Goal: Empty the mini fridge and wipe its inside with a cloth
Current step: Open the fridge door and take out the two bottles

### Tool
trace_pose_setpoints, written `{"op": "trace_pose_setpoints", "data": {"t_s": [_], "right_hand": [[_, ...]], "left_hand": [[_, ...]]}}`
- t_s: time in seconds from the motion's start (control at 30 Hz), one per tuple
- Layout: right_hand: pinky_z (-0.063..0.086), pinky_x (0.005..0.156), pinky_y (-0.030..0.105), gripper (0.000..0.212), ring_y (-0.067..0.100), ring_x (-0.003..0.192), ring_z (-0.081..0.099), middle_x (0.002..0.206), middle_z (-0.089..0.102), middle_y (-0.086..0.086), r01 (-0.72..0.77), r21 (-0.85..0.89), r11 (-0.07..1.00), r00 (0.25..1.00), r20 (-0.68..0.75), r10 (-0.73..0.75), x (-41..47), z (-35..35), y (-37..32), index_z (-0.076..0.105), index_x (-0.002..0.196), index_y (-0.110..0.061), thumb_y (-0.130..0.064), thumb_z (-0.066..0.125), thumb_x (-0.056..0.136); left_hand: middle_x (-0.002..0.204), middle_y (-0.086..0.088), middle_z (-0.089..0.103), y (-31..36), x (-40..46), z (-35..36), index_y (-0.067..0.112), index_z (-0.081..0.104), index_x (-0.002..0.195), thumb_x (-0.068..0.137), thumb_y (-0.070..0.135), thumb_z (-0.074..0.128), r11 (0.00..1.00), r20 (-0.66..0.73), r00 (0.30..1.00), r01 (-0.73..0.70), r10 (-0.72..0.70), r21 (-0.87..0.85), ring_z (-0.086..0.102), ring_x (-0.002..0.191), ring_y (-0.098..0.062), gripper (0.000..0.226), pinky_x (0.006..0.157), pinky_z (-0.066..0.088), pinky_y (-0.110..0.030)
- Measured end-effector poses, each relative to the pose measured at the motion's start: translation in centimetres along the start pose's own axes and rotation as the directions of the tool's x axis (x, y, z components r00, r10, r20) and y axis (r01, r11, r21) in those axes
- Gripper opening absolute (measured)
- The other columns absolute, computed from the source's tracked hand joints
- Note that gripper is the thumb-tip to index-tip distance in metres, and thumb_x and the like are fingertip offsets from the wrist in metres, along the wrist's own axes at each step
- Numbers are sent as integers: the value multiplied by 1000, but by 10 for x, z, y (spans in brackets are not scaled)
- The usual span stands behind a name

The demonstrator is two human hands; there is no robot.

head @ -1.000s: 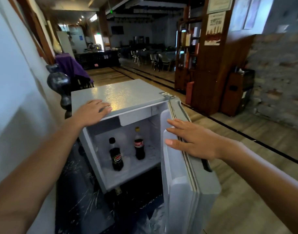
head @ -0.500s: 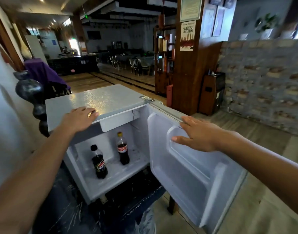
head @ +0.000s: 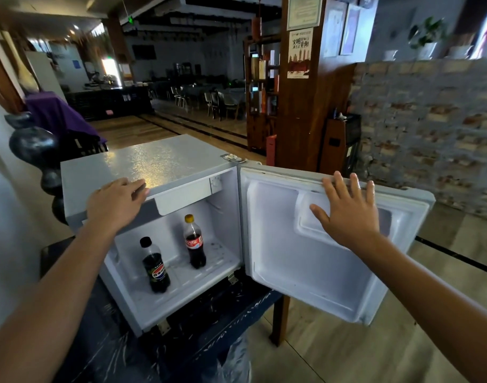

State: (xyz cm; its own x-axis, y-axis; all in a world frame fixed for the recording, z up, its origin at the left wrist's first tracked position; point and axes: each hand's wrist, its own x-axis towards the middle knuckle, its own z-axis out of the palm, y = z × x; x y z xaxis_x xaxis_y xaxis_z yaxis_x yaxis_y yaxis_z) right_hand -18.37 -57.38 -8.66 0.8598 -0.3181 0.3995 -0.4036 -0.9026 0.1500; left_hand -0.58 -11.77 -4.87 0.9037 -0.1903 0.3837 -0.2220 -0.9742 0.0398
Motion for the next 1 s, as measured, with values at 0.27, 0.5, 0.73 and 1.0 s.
{"op": "trace_pose_setpoints", "data": {"t_s": [0.27,0.5,0.73,1.0], "right_hand": [[5,121,59,69,34,152,13,163,25,6,-30,147,989,994,-98,44,41,31,14,19,156,-29,-65,4,99],[2,123,56,67,30,154,-1,166,14,5,-32,185,982,991,-126,55,71,58,21,13,158,-29,-64,6,100],[3,123,54,68,27,154,-3,167,6,3,-30,240,970,988,-139,65,91,67,23,8,158,-31,-64,2,99],[9,124,52,64,27,154,-1,168,7,4,-63,320,945,989,-106,102,105,75,16,11,157,-30,-61,9,101]], "left_hand": [[127,-8,68,-10,-9,1,28,56,139,101,55,33,996,-101,991,-80,82,28,66,109,-35,51,88,55,-48],[120,-8,71,-10,-15,7,25,60,133,101,49,36,989,-205,969,-120,135,82,69,101,-33,47,78,55,-43],[120,-8,71,-11,-15,11,24,60,132,101,46,41,990,-251,959,-119,134,72,68,101,-32,42,81,54,-43],[127,-12,68,-9,-15,10,24,60,134,101,48,41,993,-220,969,-96,109,71,66,112,-36,44,90,53,-50]]}}
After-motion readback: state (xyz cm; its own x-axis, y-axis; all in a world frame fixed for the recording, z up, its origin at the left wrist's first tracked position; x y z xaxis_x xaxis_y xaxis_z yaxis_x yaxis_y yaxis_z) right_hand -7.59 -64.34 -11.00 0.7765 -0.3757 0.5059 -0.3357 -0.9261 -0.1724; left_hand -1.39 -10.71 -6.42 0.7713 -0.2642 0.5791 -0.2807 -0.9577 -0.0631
